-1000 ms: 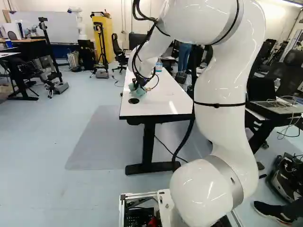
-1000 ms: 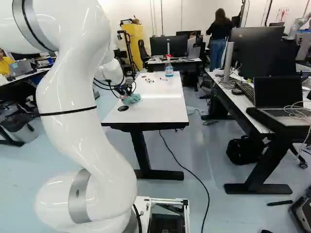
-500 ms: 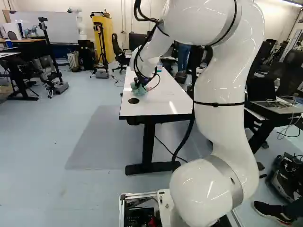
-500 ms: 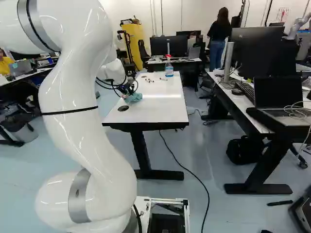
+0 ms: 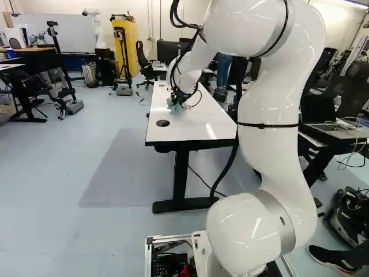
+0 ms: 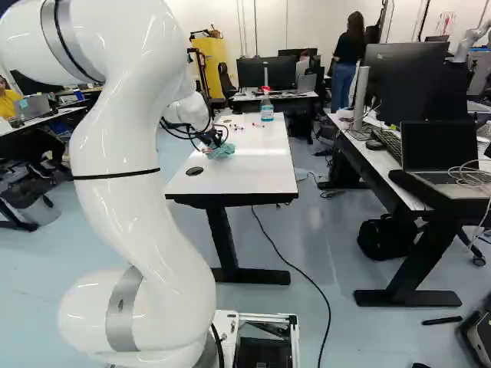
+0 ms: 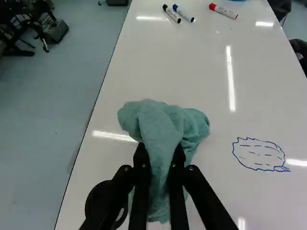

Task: Clean the table with the green towel

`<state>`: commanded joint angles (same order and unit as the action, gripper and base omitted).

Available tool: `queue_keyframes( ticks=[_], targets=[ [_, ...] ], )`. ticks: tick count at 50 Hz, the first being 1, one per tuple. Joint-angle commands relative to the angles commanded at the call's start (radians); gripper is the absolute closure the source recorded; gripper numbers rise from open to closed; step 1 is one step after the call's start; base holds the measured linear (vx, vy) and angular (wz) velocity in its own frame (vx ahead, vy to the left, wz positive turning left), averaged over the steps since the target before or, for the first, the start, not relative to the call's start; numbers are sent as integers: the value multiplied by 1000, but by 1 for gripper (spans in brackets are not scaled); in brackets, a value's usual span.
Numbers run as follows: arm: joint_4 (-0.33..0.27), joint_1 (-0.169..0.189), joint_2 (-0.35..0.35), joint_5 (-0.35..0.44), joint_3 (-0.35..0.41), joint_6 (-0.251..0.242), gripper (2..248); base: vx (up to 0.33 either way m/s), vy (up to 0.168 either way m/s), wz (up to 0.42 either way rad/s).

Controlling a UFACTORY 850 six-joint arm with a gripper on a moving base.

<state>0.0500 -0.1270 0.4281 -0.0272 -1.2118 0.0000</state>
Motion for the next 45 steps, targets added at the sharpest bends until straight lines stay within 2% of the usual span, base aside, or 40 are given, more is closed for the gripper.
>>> queue_keyframes(
  ticks=[31, 45],
  targets=[
    [0, 85, -12, 6, 16, 0, 207, 0, 0, 0],
    [0, 123, -42, 38, 53, 0, 207, 0, 0, 0]
  ],
)
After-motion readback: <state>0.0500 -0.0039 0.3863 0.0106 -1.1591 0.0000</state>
